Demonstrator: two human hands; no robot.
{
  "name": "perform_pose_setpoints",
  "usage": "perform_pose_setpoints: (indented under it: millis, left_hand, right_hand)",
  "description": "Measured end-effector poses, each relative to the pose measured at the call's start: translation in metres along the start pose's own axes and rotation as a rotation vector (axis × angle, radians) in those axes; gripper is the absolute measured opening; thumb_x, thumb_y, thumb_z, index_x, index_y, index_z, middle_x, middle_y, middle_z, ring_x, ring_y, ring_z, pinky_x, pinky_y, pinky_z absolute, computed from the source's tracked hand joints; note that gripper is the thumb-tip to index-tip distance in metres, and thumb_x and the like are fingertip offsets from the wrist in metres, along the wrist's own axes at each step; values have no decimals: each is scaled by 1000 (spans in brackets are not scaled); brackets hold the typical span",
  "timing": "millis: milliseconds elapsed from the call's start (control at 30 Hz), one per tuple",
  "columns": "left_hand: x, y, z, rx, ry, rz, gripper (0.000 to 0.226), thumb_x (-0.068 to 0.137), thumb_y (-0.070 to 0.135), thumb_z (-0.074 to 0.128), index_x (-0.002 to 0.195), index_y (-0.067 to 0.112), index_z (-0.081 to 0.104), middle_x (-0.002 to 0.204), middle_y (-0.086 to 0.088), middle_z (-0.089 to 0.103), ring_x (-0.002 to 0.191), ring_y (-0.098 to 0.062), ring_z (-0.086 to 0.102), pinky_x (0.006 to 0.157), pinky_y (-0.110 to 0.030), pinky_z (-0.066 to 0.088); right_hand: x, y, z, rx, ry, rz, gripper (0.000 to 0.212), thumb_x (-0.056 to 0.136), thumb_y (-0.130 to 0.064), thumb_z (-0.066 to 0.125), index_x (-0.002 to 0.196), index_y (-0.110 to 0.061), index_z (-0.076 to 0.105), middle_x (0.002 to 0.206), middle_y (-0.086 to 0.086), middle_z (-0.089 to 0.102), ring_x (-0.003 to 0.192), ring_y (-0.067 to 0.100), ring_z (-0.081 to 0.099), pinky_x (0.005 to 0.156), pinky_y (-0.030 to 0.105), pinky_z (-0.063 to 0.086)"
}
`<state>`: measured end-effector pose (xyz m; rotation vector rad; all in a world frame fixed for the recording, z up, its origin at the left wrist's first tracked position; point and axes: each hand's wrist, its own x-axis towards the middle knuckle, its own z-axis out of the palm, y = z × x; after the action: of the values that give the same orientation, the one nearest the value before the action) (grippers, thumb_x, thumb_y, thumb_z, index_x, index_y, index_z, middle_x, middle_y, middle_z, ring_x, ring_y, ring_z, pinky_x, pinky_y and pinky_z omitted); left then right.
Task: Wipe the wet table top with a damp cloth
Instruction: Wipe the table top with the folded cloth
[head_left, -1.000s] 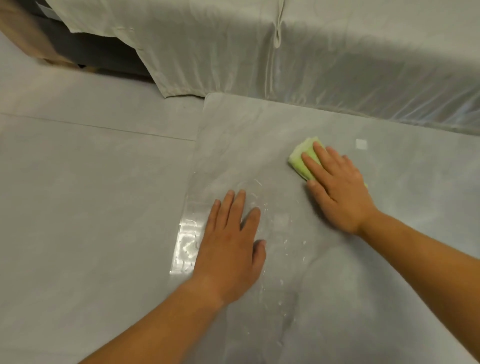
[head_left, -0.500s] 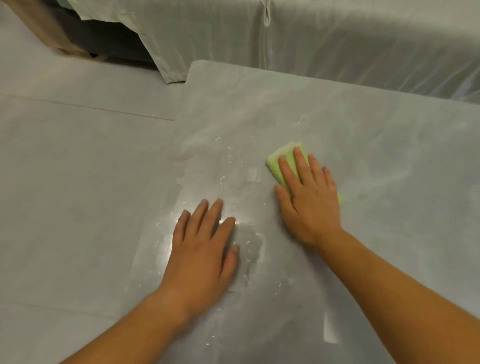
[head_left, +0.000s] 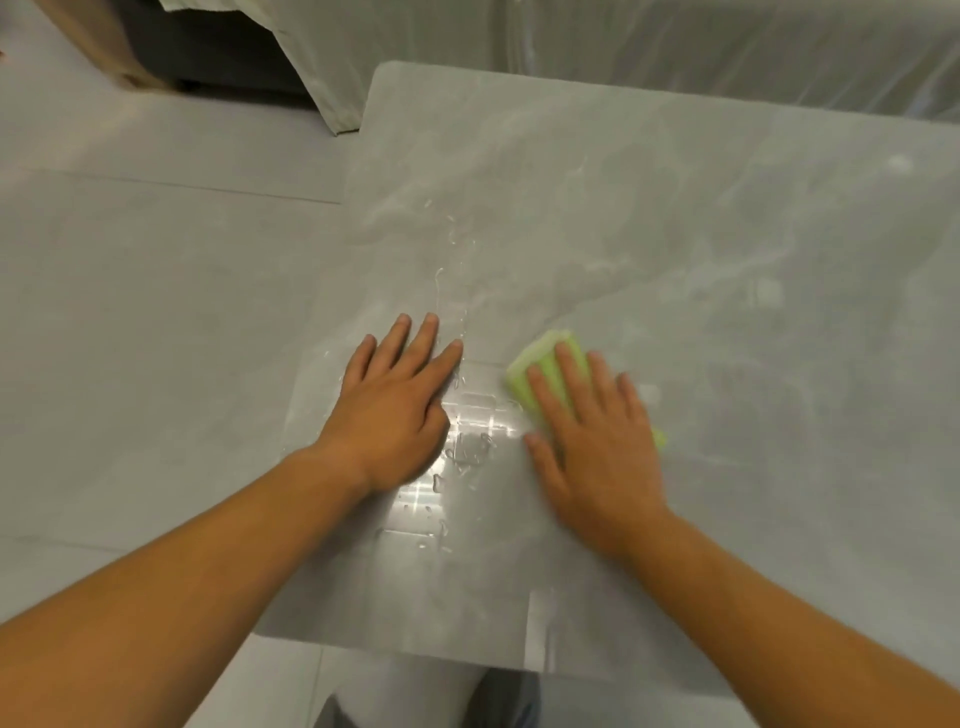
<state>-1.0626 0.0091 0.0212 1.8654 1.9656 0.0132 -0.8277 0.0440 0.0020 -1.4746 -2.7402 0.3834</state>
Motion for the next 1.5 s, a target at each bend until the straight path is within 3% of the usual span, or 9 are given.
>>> perform_pose_setpoints:
  millis: [133, 200, 367, 600, 800, 1067, 1267, 1400, 1500]
  left_hand:
    - [-25, -1, 6, -88, 89, 41, 56, 96, 36, 24, 151, 26, 29, 165, -1, 9, 152, -19, -2, 122, -44, -2]
    - [-52, -5, 12, -113, 138, 37, 53, 98, 36, 30, 149, 25, 34, 164, -3, 13, 152, -20, 1, 122, -46, -1]
    - [-124, -29, 34, -99, 175, 3, 47, 98, 34, 34, 142, 22, 42, 161, -12, 21, 151, -25, 7, 121, -50, 2]
    - [-139, -56, 47, -93, 138, 60, 56, 99, 43, 16, 152, 28, 27, 165, -4, 7, 151, -18, -3, 121, -44, -4]
    - [-138, -57, 51, -105, 159, 66, 58, 97, 42, 15, 152, 29, 25, 165, -4, 5, 151, -18, -6, 120, -42, -9]
    - [-138, -66, 38, -142, 89, 120, 59, 95, 40, 12, 154, 32, 21, 166, 0, -1, 150, -14, -11, 118, -34, -15]
    - [-128, -68, 21, -98, 115, 103, 45, 97, 38, 26, 137, 33, 48, 156, -1, 32, 143, -21, 23, 113, -39, 12]
    - [-114, -73, 10, -60, 109, 119, 42, 97, 42, 27, 131, 31, 51, 146, 1, 41, 134, -20, 33, 113, -41, 18]
    - [-89, -76, 5, -56, 98, 112, 46, 99, 42, 27, 139, 28, 43, 156, -5, 30, 144, -23, 22, 119, -44, 10]
  right_hand:
    - [-71, -21, 12, -6, -109, -406, 56, 103, -47, 31, 157, -33, 24, 168, -2, 13, 155, 27, 9, 123, 53, 14]
    - [-66, -19, 14, -23, -80, -349, 53, 104, -46, 28, 156, -35, 26, 167, -2, 15, 154, 27, 12, 123, 52, 13]
    - [-33, -63, 23, 41, 39, 173, 59, 101, -52, 19, 157, -34, 20, 168, -1, 9, 155, 27, 6, 124, 52, 4]
    - [-101, -116, 43, -30, -53, -317, 54, 104, -45, 32, 156, -34, 26, 167, -1, 15, 155, 26, 10, 122, 56, 12]
    - [-50, -115, 34, 30, 46, 178, 60, 101, -52, 15, 158, -34, 16, 168, -2, 5, 155, 25, 2, 124, 52, 5]
    - [-92, -125, 34, -25, -95, -229, 54, 105, -47, 26, 157, -35, 22, 168, -2, 12, 155, 25, 8, 123, 53, 13]
    - [26, -101, 16, 27, 10, 284, 63, 98, -54, 13, 157, -34, 16, 169, 0, 6, 154, 29, 7, 124, 50, 4]
    - [1, -106, 18, -59, -51, -9, 59, 101, -52, 21, 158, -35, 18, 168, -1, 6, 155, 27, 5, 124, 52, 8]
    - [14, -80, 13, -74, -96, -125, 57, 102, -51, 25, 157, -36, 21, 168, -2, 11, 155, 26, 9, 123, 52, 12]
